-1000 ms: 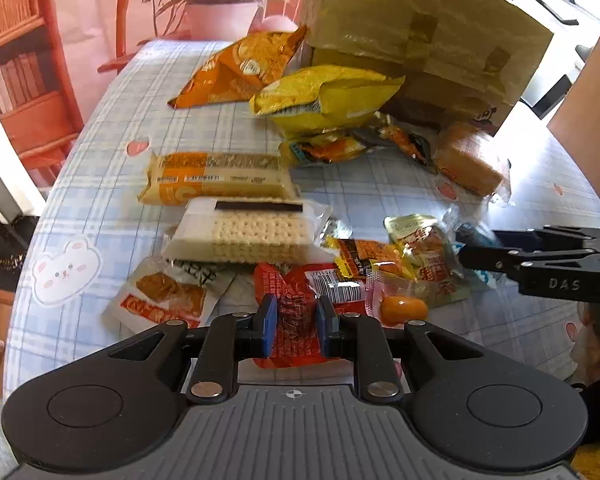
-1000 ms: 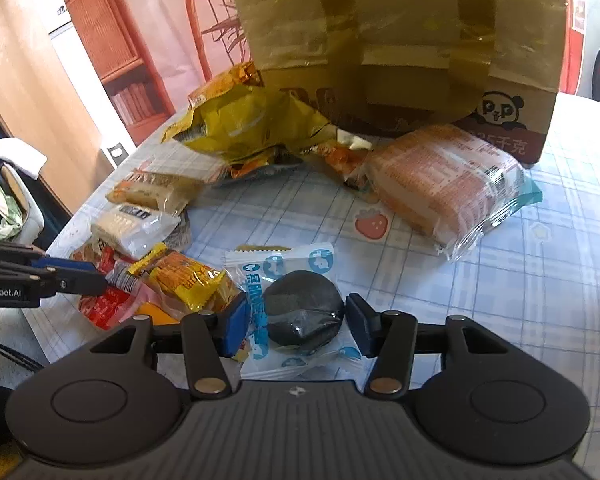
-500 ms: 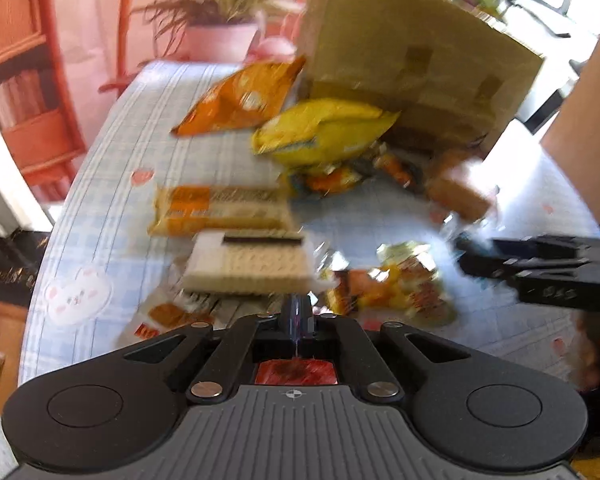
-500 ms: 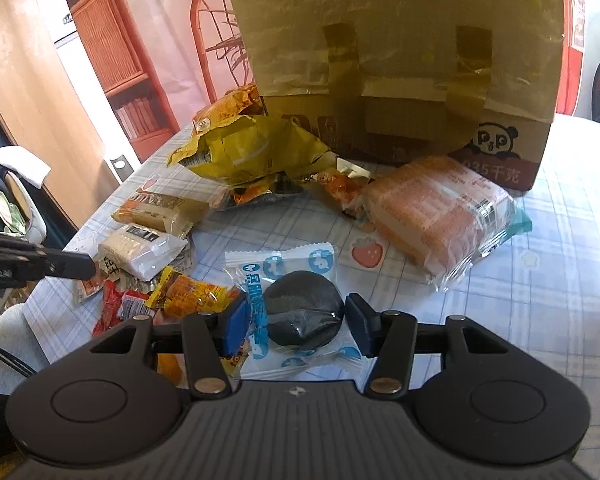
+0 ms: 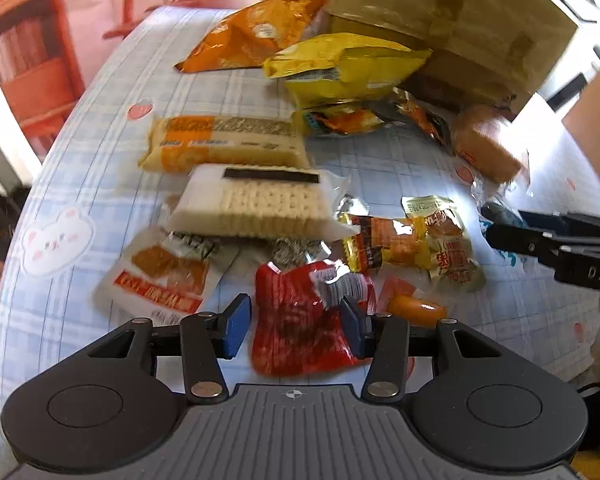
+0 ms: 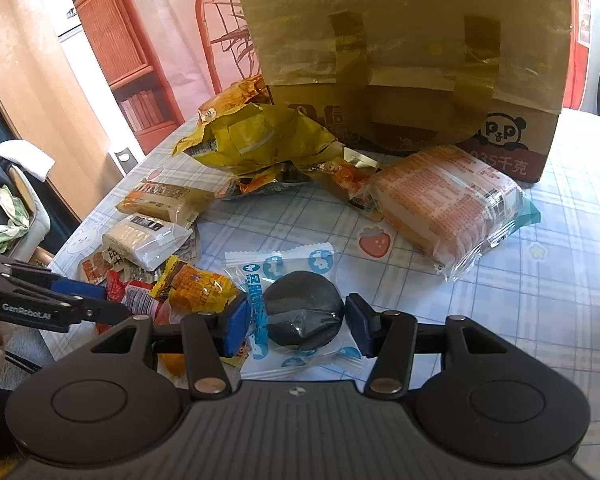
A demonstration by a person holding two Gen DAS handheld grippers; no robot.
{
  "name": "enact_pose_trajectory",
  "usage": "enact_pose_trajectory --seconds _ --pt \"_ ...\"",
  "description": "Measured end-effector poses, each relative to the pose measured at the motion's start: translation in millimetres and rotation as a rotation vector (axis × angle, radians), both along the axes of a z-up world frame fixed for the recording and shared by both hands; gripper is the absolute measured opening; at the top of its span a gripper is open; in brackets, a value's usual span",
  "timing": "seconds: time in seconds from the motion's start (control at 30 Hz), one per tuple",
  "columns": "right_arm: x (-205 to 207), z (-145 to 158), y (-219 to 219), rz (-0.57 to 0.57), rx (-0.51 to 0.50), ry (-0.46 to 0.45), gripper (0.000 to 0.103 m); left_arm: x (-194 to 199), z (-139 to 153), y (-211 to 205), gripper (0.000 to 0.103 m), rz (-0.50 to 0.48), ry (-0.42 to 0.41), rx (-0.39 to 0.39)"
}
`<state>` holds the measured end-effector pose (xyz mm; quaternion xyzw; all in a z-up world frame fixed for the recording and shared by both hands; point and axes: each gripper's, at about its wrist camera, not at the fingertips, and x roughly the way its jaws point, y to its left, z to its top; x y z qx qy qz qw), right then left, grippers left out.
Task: Organize snacks
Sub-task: 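Close the left gripper on the red packet while the right gripper closes on the blue-wrapped snack, then carry both held snacks over the box and open both grippers inside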
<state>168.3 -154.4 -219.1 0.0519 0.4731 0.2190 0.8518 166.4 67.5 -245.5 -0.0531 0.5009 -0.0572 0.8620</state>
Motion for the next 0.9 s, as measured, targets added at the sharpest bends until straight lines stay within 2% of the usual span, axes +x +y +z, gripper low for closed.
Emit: enact_pose_trajectory --seconds 0.07,0.1,0.13,0.2,0.3,0.57,0.77,0.8,0.9 --pt "1 -2 -1 -0.003 -0.001 0.004 0.054 0 0 -9 0.05 -0.018 -0.013 0.048" --pt "1 -2 -1 -0.004 -0.001 0.006 0.054 0 -1 -12 0.043 -0.027 -0.034 0.057" --pt "0 -2 0 -0.003 -0.002 0.006 0.054 -1 0 -14 0.039 -0.042 -0.042 0.055" --pt "0 -1 -1 -0.004 -0.001 0.004 0.054 0 0 -11 0.034 -0.049 -0.042 -0.002" --pt "0 0 -2 -0.008 -0.002 0.0 0.054 -2 3 -8 0.033 -0.042 -0.058 -0.008" --pt "3 13 -6 -0.011 0.004 -0.041 0.054 -11 36 -1 0.033 -0.052 -0.135 -0.028" --pt "9 28 -10 -0.019 0.009 -0.084 0.054 -9 63 6 0.033 -0.04 -0.207 -0.045" --pt "9 30 -11 -0.019 0.008 -0.09 0.054 -8 67 6 0.033 -0.068 -0.219 -0.037" --pt "12 36 -14 -0.02 0.005 -0.107 0.054 -6 83 6 0.033 -0.069 -0.271 -0.054"
